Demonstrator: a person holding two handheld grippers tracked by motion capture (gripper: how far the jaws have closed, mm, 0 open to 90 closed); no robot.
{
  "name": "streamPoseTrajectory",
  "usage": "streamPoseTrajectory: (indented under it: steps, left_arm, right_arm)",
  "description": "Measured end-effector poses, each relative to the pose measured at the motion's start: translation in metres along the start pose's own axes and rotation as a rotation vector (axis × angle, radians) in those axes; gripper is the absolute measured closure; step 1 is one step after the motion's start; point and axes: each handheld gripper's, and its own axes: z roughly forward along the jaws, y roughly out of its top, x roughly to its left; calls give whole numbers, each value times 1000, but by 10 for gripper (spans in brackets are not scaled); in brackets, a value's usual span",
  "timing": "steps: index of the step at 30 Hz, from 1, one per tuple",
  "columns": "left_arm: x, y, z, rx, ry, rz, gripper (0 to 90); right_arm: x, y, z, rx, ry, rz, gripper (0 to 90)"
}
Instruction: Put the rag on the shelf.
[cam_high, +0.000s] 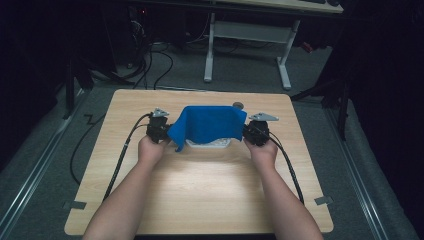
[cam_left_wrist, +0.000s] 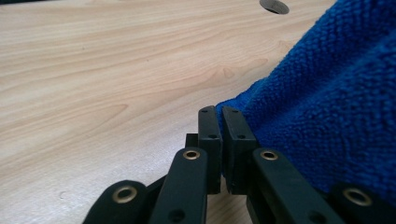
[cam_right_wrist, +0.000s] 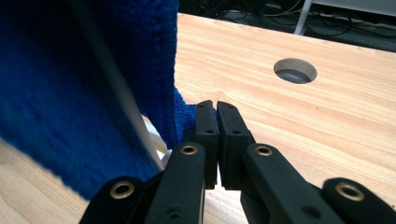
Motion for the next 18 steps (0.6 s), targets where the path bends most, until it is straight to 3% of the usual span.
streamPoseTrajectory:
  steps: [6,9,18]
  left_arm:
    - [0,-1,2,6,-9,-12,858]
    - [0,-1,2,3,-10,-17,801]
    - [-3,0,-2,-18,21,-2,725]
  right_arm:
    - [1,-4,1,9,0,7,887]
    - [0,-6,-1,-4,3,9,877]
    - [-3,-7,-4,-4,-24,13,803]
